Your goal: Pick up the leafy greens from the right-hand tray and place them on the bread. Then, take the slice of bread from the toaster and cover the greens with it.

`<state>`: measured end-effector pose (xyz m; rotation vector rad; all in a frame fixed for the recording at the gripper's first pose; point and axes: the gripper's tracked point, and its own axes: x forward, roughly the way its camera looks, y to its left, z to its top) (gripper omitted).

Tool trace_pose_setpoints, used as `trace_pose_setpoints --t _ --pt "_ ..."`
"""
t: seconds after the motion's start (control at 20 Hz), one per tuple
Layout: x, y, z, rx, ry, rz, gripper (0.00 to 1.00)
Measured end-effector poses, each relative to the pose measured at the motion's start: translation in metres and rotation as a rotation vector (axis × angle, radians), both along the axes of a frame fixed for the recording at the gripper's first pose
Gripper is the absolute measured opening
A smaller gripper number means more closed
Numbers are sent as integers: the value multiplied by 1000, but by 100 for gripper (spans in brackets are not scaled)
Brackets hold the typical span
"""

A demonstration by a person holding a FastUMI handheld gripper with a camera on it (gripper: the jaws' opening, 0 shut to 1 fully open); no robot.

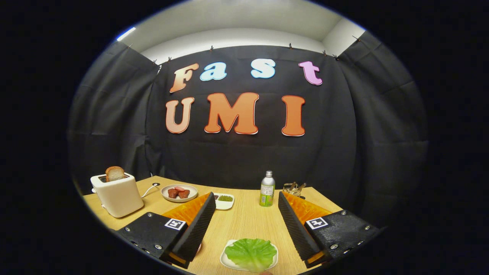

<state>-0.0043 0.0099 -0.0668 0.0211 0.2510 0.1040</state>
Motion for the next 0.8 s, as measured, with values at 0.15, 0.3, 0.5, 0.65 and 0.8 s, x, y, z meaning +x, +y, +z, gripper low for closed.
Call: trace_pose_setpoints --t 0.15,0.3,0.5,0.65,0.8 --pt "2 -1 -20 1 79 43 98" --pt "-1 1 -37 4 165 83 99" --pt "-1 1 -62 -12 276 139 99" --pt "-4 3 -80 -35 348 171 99" --pt "-10 7 -107 -68 446 220 99"
